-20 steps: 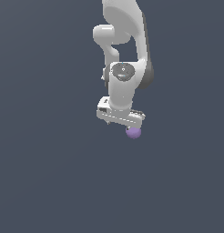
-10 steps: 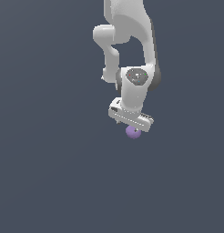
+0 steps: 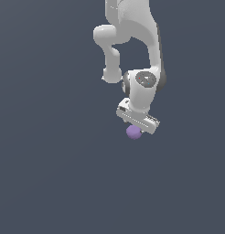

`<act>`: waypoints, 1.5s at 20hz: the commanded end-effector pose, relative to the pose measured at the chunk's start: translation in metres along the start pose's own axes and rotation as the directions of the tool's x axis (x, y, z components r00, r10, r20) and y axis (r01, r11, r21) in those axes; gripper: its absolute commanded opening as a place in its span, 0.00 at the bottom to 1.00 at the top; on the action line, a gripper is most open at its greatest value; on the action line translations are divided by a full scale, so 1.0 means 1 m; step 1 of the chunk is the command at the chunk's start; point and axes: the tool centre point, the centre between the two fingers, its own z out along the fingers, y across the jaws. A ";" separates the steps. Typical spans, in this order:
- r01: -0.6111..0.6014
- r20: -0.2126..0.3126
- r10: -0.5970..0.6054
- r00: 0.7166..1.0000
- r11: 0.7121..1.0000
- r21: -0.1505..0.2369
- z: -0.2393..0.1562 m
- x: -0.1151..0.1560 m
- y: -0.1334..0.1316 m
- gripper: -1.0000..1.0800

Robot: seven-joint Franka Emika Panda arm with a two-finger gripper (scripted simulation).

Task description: Pick up the object and move it to a goal position.

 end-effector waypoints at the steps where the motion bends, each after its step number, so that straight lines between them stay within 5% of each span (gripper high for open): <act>1: -0.023 -0.001 0.023 1.000 1.000 0.001 0.003 -0.004 -0.003 0.96; 27: -0.047 -0.001 0.047 0.999 0.999 0.002 0.056 -0.009 -0.006 0.96; 28: -0.047 -0.001 0.047 0.999 0.999 0.002 0.056 -0.009 -0.006 0.00; 30: -0.047 -0.001 0.047 0.999 0.999 0.002 0.056 -0.009 -0.006 0.00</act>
